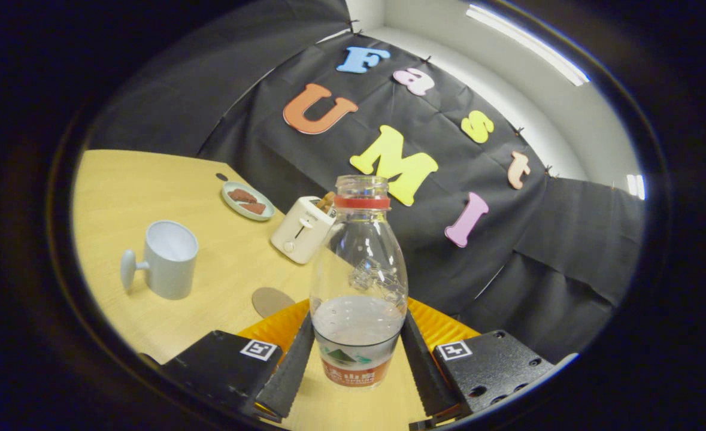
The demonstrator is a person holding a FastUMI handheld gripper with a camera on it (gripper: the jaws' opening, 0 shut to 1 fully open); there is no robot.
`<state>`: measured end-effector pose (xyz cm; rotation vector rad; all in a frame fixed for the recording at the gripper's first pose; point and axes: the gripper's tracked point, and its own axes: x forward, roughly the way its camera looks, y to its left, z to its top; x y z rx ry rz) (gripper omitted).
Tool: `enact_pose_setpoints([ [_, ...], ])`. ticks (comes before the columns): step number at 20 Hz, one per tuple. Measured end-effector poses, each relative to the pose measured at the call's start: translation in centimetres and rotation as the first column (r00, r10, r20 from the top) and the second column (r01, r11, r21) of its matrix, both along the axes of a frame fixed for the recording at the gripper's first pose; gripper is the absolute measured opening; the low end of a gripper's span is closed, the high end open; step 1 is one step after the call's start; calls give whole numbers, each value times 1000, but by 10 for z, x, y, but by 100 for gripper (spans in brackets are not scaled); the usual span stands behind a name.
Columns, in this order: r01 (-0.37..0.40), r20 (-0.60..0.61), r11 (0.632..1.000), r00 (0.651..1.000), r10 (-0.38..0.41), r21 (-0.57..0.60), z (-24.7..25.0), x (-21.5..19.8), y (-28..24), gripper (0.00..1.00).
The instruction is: Take the bottle from table, then pour the juice into the cup, finally place the bottle on the coaster
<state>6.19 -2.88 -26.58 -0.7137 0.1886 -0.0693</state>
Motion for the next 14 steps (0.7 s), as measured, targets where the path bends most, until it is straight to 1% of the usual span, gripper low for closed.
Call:
enact_pose_setpoints([
  [5, -20, -7, 992, 1000, 20, -123, 6, 3, 6, 82],
  [9, -45, -21, 970, 999, 42, -237, 11, 8, 19, 82],
  [11, -65, -24, 947, 998, 61, -315, 13, 12, 27, 82],
  [14, -101, -30, 896, 995, 98, -432, 18, 14, 41, 82],
])
